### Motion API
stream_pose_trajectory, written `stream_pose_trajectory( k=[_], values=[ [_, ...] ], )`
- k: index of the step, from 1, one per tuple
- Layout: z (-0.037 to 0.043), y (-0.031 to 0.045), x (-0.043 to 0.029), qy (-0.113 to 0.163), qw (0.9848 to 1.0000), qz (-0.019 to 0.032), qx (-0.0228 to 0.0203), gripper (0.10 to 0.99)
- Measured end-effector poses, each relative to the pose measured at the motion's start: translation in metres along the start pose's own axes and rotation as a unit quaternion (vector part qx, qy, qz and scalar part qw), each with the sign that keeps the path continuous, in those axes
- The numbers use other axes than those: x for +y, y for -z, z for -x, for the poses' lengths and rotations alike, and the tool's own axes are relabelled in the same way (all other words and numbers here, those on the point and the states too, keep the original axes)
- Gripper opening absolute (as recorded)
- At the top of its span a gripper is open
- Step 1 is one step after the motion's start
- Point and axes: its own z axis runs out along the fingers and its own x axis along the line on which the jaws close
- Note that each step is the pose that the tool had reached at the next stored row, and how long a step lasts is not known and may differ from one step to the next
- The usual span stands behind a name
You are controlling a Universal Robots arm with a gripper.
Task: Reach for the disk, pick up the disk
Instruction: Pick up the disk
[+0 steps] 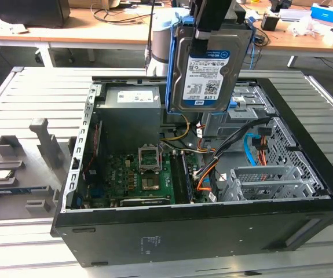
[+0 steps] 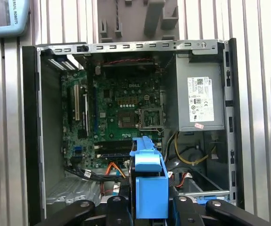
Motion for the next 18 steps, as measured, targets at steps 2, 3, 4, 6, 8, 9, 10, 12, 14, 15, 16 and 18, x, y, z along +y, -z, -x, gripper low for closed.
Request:
stream_pose_trajectory(
  k=[2,3,4,6,8,9,10,12,14,15,16,18],
  values=[
    [-0.0045,0.0000,-0.0002,0.000,1.0000,0.0000,0.0000,0.369],
    [-0.0083,0.0000,-0.0004,0.000,1.0000,0.0000,0.0000,0.369],
    [-0.0101,-0.0001,-0.0004,0.000,1.0000,0.0000,0.0000,0.369],
    [-0.0130,-0.0001,-0.0006,0.000,1.0000,0.0000,0.0000,0.369],
    [-0.0175,-0.0001,-0.0008,0.000,1.0000,0.0000,0.0000,0.369],
    [-0.0187,-0.0002,-0.0008,0.000,1.0000,0.0000,0.0000,0.369],
    [-0.0198,-0.0001,-0.0009,0.000,1.0000,0.0001,0.0001,0.369],
    [-0.0243,-0.0002,-0.0011,0.000,1.0000,0.0000,0.0000,0.369],
    [-0.0283,-0.0003,-0.0013,0.000,1.0000,0.0000,0.0000,0.369],
    [-0.0306,-0.0003,-0.0013,0.000,1.0000,0.0000,0.0000,0.369],
    [-0.0317,-0.0003,-0.0014,0.000,1.0000,0.0000,0.0000,0.369],
    [-0.0351,-0.0004,-0.0015,0.000,1.0000,0.0000,0.0000,0.369]
  ],
)
